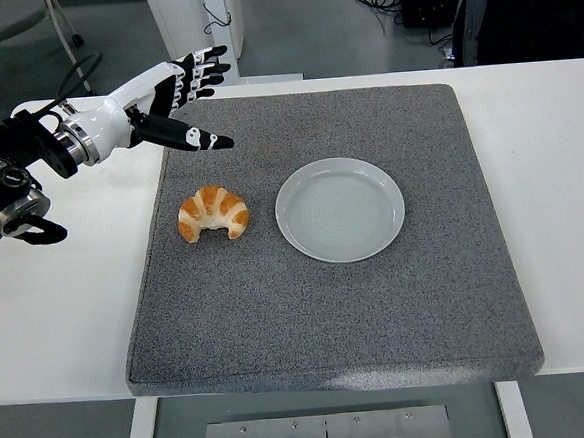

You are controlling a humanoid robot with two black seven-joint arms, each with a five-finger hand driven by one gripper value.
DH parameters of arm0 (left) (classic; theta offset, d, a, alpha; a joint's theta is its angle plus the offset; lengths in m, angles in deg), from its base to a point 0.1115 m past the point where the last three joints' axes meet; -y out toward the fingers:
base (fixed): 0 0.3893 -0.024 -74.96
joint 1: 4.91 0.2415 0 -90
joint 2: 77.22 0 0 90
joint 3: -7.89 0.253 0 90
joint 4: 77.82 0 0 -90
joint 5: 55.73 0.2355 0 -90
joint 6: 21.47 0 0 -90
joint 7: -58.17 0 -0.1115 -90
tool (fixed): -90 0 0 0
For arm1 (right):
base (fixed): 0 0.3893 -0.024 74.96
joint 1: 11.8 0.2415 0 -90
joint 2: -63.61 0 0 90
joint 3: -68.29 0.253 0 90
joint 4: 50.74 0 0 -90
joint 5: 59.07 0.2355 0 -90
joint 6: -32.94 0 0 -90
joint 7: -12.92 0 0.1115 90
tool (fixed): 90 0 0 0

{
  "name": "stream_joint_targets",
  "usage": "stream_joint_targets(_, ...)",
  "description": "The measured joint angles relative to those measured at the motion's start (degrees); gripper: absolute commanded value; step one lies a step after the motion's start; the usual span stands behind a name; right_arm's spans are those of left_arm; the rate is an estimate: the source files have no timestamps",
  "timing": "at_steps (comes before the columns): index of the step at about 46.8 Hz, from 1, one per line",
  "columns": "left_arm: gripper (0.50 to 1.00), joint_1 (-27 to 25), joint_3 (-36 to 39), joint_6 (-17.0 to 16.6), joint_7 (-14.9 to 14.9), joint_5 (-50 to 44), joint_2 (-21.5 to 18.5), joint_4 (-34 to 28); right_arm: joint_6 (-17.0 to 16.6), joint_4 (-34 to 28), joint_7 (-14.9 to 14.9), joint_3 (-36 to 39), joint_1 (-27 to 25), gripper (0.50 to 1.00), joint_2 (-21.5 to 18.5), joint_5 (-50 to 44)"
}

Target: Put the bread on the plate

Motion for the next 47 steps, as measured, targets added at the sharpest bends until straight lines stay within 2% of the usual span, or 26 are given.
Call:
stream_joint_targets(12,0.995,3.3,0.3,0.0,0.0,14.5,-2.5,-4.2,0.0,0.0,0.0,0.0,0.0,1.000,0.0,0.0)
stream_joint_targets(26,0.987,5.7,0.6,0.0,0.0,25.4,-2.6,-4.3,0.0,0.0,0.0,0.0,0.0,1.000,0.0,0.0)
stream_joint_targets(36,0.984,6.8,3.6,-3.7,-3.1,32.4,-1.9,-3.6,0.0,0.0,0.0,0.0,0.0,1.000,0.0,0.0)
stream_joint_targets(42,0.984,6.6,6.9,-6.7,-3.0,33.4,-1.7,-0.8,0.0,0.0,0.0,0.0,0.0,1.000,0.0,0.0)
stream_joint_targets(47,0.984,6.3,8.1,-7.7,-2.8,32.5,-1.5,1.6,0.0,0.0,0.0,0.0,0.0,1.000,0.0,0.0)
